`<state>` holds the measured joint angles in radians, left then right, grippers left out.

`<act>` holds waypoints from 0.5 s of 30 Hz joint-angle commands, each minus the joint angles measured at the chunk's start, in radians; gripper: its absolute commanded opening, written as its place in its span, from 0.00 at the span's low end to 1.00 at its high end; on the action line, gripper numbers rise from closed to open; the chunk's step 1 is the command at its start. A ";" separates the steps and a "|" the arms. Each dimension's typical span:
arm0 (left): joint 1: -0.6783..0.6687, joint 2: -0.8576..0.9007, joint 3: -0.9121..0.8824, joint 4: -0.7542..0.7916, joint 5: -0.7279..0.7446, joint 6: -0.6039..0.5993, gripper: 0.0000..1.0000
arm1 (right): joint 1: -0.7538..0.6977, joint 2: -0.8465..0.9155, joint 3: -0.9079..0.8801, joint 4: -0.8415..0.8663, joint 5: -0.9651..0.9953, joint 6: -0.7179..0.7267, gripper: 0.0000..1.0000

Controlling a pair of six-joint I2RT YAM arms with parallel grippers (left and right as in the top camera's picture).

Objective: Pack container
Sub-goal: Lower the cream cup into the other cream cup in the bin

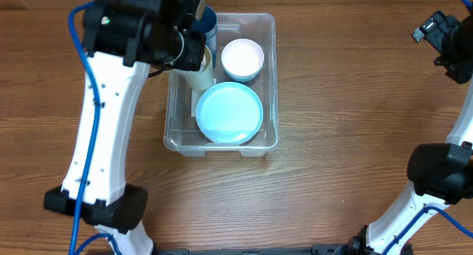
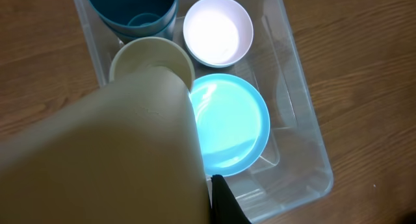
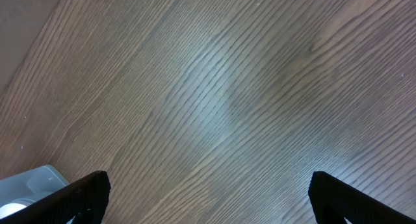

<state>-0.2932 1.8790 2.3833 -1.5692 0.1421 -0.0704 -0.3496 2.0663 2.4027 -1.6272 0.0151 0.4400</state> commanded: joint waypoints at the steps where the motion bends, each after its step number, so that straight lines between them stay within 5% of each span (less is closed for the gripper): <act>1: -0.005 -0.056 0.010 -0.002 -0.045 0.023 0.04 | 0.002 -0.013 0.020 0.002 0.009 -0.001 1.00; 15: -0.004 0.021 0.009 0.138 -0.071 0.023 0.04 | 0.002 -0.013 0.020 0.002 0.009 -0.001 1.00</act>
<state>-0.2932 1.8458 2.3833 -1.4387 0.0811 -0.0704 -0.3500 2.0663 2.4027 -1.6276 0.0151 0.4408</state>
